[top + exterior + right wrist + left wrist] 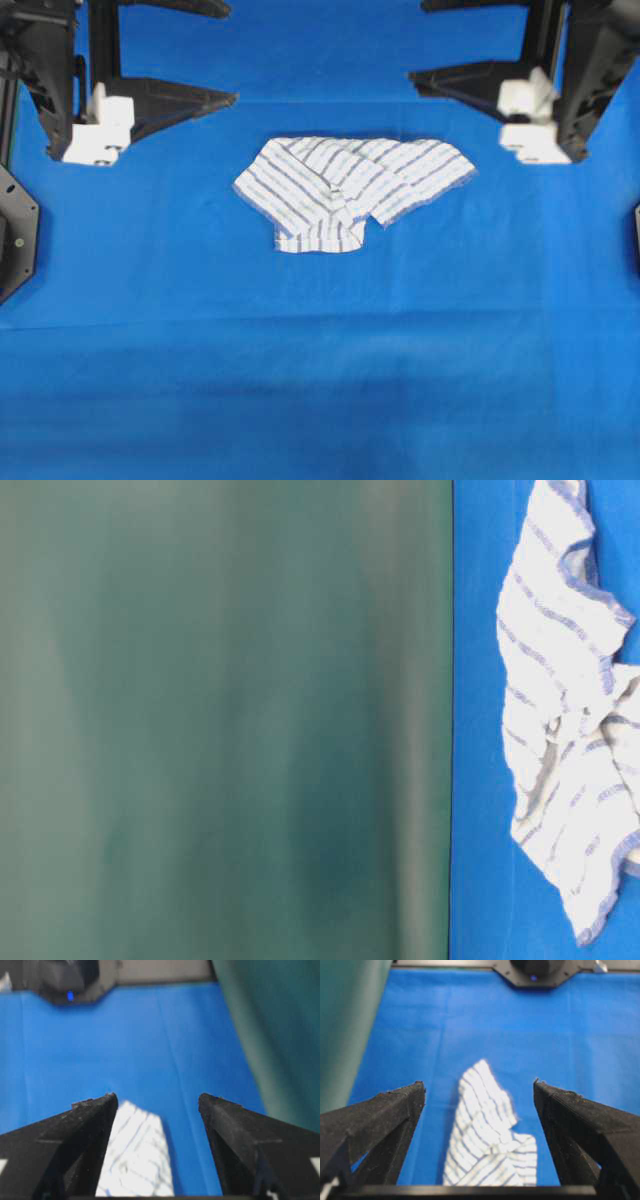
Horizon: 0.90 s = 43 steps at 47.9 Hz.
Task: Lift the towel with both arms.
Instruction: 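Lower both grippers and close them on the towel's side edges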
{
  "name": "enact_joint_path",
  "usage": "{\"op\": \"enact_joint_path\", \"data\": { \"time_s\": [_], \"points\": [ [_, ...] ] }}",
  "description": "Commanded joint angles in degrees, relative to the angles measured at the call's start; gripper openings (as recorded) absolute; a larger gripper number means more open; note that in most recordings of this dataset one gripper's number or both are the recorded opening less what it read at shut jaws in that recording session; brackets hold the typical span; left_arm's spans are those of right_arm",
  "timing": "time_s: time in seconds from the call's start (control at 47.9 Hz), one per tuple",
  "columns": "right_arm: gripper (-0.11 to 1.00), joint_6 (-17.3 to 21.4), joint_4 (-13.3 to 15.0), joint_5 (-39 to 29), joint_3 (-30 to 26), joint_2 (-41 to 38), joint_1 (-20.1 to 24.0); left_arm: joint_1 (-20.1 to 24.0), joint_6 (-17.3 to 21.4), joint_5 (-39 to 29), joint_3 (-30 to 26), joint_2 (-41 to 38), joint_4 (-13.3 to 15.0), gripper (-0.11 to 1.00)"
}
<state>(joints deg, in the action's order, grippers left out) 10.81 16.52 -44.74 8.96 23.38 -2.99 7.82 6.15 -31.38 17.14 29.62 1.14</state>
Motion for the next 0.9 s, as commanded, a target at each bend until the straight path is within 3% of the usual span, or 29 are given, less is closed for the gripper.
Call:
{"op": "enact_joint_path", "data": {
  "time_s": [0.0, 0.48, 0.877],
  "points": [
    [0.67, 0.2, 0.0, 0.6, 1.8, 0.4, 0.0, -0.6, 0.0, 1.9, 1.3, -0.3, 0.0, 0.92],
    [0.67, 6.5, -0.1, 14.9, 22.4, -1.8, 0.1, -2.6, -0.1, 16.5, 20.7, -6.0, 0.1, 0.92],
    [0.67, 8.1, -0.1, 23.6, 31.3, -10.9, 0.0, -4.9, -0.1, 27.4, 28.9, -17.5, 0.2, 0.92]
  ]
}}
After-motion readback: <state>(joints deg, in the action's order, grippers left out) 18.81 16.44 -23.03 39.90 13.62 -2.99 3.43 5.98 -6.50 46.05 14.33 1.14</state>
